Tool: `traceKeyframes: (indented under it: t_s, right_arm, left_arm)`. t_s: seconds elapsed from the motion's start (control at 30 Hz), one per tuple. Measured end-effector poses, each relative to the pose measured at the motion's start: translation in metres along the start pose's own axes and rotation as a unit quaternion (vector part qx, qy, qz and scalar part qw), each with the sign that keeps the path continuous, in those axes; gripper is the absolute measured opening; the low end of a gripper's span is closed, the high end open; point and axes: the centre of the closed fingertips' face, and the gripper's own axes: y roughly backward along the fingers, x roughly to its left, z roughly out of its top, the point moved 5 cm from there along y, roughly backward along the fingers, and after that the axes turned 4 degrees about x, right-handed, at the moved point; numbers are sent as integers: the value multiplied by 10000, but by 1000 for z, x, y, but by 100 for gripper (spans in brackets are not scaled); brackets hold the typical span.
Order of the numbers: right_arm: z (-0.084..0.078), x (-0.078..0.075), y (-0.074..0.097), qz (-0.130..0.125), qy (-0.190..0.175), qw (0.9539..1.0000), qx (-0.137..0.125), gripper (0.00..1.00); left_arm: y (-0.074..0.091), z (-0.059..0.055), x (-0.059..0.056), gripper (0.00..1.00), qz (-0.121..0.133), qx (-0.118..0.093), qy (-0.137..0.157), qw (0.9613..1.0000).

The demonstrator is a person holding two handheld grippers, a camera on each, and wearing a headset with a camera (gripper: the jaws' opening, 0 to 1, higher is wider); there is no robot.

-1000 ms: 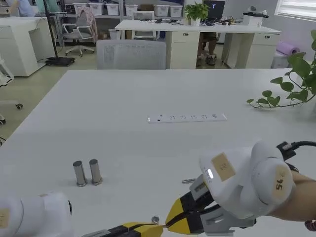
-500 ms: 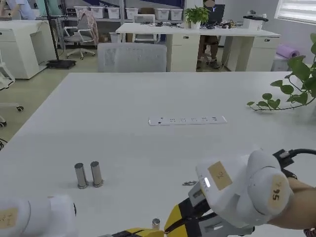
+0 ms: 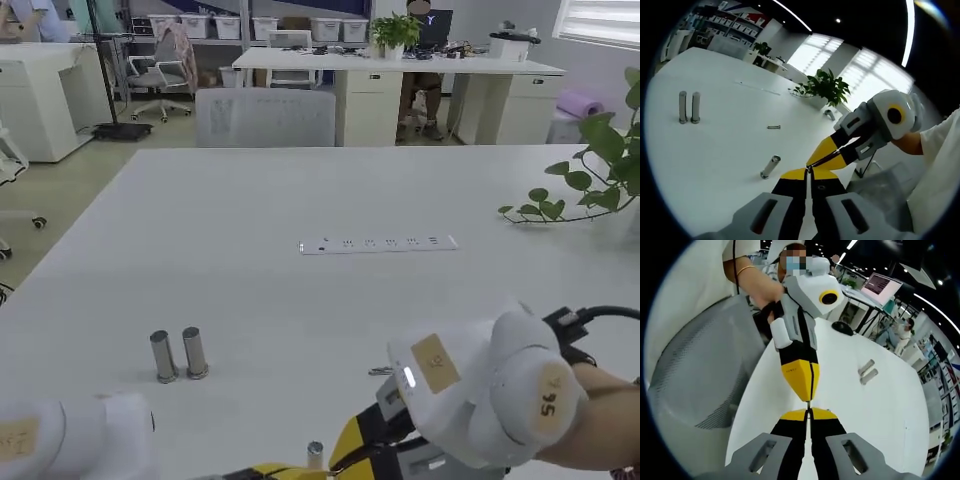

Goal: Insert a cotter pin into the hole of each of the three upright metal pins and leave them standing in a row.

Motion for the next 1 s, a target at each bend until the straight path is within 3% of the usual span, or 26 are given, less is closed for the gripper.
traceKeyframes:
  t_s: [0.13, 0.17, 0.47, 0.7, 0.87, 1.0]
  right_arm:
    - [0, 0, 0, -6, -41, 10000, -29, 3]
    - [1, 0, 0, -3, -50, 10000, -54, 3]
    - [0, 3, -2, 34, -292, 9993, -215, 4]
    - [-2, 2, 3, 143, -650, 9972, -338, 8]
    - [-5, 8, 5, 477, -1208, 9900, -559, 9]
    - [-8, 11, 4, 638, -1323, 9875, -572, 10]
  left_arm:
    - [0, 0, -1, 0, 48, 19, -182, 9998]
    - [1, 1, -1, 0, 58, 2, -367, 9993]
    - [3, -1, 0, 0, 95, 128, -693, 9975]
    - [5, -8, 0, 0, 138, 335, -1255, 9914]
    - [7, -10, -4, 0, 6, 375, -1618, 9861]
    - [6, -11, -9, 0, -156, 387, -1827, 9823]
